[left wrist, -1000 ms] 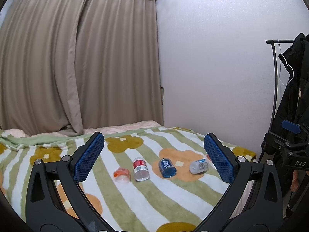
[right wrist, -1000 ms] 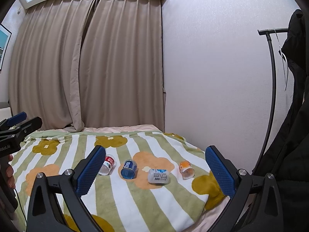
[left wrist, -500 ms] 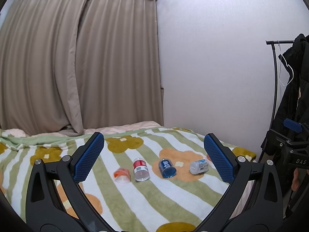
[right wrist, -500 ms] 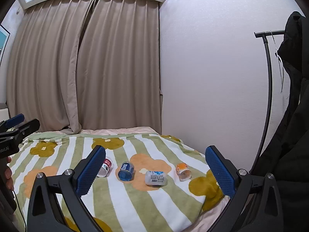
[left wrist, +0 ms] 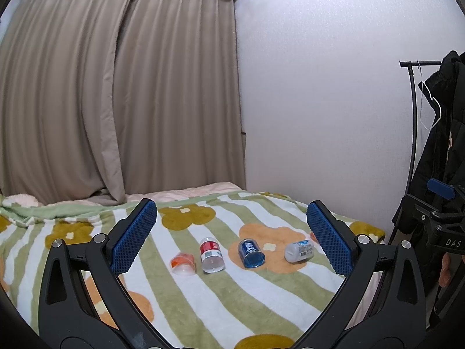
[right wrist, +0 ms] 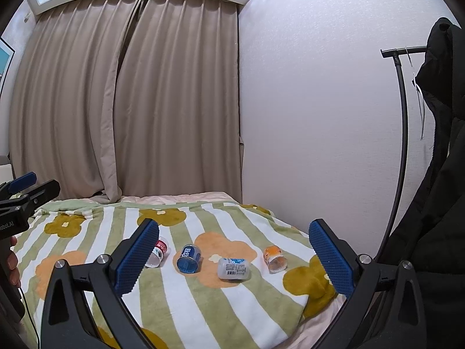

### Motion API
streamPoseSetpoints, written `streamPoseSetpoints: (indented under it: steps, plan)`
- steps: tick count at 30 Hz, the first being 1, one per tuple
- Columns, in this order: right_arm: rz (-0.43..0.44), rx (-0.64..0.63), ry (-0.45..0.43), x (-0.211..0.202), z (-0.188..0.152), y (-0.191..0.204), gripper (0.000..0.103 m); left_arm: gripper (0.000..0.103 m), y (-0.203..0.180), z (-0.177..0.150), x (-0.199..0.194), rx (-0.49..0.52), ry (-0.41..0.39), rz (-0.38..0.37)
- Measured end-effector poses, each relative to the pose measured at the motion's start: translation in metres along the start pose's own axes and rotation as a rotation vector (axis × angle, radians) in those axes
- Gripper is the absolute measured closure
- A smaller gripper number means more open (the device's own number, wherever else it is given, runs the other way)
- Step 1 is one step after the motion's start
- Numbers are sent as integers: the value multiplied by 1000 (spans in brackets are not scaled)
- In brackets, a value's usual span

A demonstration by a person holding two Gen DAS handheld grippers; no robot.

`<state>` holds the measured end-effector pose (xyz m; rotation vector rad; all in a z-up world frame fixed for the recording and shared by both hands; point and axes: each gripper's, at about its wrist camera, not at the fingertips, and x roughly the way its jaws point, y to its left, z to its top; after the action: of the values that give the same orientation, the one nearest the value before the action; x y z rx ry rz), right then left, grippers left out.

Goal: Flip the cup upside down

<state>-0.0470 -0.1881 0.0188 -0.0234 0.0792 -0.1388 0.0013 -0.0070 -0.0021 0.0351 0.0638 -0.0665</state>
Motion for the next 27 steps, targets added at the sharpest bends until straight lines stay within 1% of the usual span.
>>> streamPoseSetpoints:
  steps: [7,9,12,14,17,19,21,22,24,25,27]
  plan:
    - [-2,4,4,-1,-2,0,0,0,-2,2,4,8,9,-12]
    - [-4,4,8,1,-1,-2,0,0,-3,5,10,18,13,-20]
    - [-1,-2,19,5,-2,-7,0,0,-8,12,28,63,33,-61]
    - [11,-3,39,11,-4,-10,0,0,-15,18,47,99,68,-141]
    - [27,1,74,24,-9,-17,0,0,-34,25,88,214,136,-248]
    - [21,0,92,32,-14,-21,0,0,-50,25,120,302,192,-321]
    - [18,5,110,43,-19,-28,0,0,-73,21,160,396,270,-412]
    - [16,10,117,47,-21,-31,0,0,-83,17,175,433,303,-438]
    - [13,22,135,58,-27,-39,0,0,-108,2,218,541,391,-491]
    - [8,26,143,63,-30,-42,0,0,-116,-5,233,577,425,-512]
    - [-1,30,157,71,-35,-49,0,0,-137,-29,269,665,533,-576]
